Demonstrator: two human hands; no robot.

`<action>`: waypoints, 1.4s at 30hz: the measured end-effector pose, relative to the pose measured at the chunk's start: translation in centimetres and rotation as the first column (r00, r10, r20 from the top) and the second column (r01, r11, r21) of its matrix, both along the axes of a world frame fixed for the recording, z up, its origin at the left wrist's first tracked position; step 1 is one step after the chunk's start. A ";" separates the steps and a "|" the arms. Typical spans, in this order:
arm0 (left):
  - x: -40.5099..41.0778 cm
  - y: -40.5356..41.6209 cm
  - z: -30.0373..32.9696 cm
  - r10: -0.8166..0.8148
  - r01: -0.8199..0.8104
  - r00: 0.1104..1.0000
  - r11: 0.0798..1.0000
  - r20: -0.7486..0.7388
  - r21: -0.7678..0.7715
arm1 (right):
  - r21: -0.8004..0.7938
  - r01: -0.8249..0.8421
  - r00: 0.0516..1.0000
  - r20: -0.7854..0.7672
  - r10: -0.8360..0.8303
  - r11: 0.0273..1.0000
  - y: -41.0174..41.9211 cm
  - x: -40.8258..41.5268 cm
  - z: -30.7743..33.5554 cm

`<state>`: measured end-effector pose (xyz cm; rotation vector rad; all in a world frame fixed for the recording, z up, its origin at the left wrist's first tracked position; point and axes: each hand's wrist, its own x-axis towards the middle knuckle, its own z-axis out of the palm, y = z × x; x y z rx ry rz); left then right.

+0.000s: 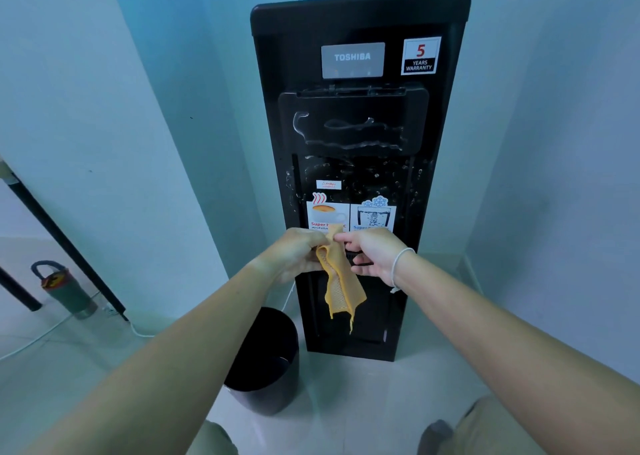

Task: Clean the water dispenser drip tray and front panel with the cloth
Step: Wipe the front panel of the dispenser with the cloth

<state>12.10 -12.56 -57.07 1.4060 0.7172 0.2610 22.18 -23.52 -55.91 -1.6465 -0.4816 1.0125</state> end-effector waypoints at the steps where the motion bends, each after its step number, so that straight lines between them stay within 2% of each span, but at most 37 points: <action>1: -0.1 0.0 0.1 0.001 -0.001 1.000 1.000 -0.004 0.011 | -0.005 -0.013 0.999 0.046 0.014 1.000 -0.1 0.2 -0.2; 3: -0.3 0.0 0.4 0.011 -0.011 1.000 1.000 0.001 0.024 | -0.001 -0.001 0.992 0.123 0.001 1.000 -0.5 0.9 -1.0; 5: -0.5 0.2 0.8 0.030 -0.030 0.999 0.999 0.020 0.031 | 0.000 0.056 0.991 0.118 -0.056 0.998 -1.3 1.4 -2.2; 8: -0.8 0.5 1.2 0.014 -0.017 0.997 0.999 0.077 0.032 | 0.001 0.079 0.992 -0.099 -0.078 0.997 -2.7 1.9 -5.4; 10: -0.8 0.5 1.4 -0.010 0.010 0.992 1.000 0.125 0.002 | 0.066 0.078 0.948 -0.313 -0.053 0.995 -2.9 1.7 -7.3; 12: -0.7 0.4 1.6 -0.011 0.018 0.988 0.999 0.155 -0.047 | 0.154 0.074 0.888 -0.459 0.005 0.985 -2.6 1.3 -8.2; 15: -0.8 0.3 1.4 -0.016 0.034 0.985 0.994 0.173 -0.104 | 0.286 0.042 0.809 -0.572 0.136 0.957 -1.9 0.7 -7.9; 18: -1.1 0.6 0.9 0.009 0.007 0.989 0.994 0.146 -0.109 | 0.348 0.097 0.782 -0.606 0.145 0.932 -1.4 1.0 -7.1; 20: -1.4 1.0 0.8 0.034 -0.025 0.994 0.996 0.102 -0.083 | 0.380 0.168 0.811 -0.577 0.092 0.910 -1.1 1.6 -6.6; 22: -1.8 1.4 0.8 0.030 -0.026 0.998 0.997 0.050 -0.067 | 0.389 0.213 0.878 -0.478 -0.001 0.896 -1.0 2.3 -5.9; 24: -1.8 1.6 0.7 -0.003 0.004 1.000 0.997 0.013 -0.079 | 0.361 0.219 0.939 -0.330 -0.095 0.906 -1.0 3.1 -5.2; 27: -0.8 1.5 0.3 -0.031 0.030 0.997 1.000 -0.067 -0.004 | 0.312 0.188 0.982 -0.043 -0.184 0.931 -1.1 4.1 -3.9; 29: 0.0 1.0 0.2 0.021 -0.019 0.999 0.999 -0.046 0.046 | 0.295 0.187 0.969 0.101 -0.225 0.937 -1.4 4.7 -3.2; 33: 1.4 0.6 0.3 0.047 -0.050 0.998 0.990 0.031 0.129 | 0.278 0.211 0.925 0.252 -0.284 0.937 -2.1 6.0 -2.5; 39: 3.1 -0.1 0.6 0.056 -0.070 0.997 0.948 0.056 0.311 | 0.273 0.262 0.885 0.316 -0.343 0.926 -2.5 6.8 -1.3; 42: 3.6 0.0 1.9 0.110 -0.170 0.975 0.930 0.195 0.326 | 0.376 0.283 0.843 0.340 -0.416 0.882 -2.4 6.6 0.6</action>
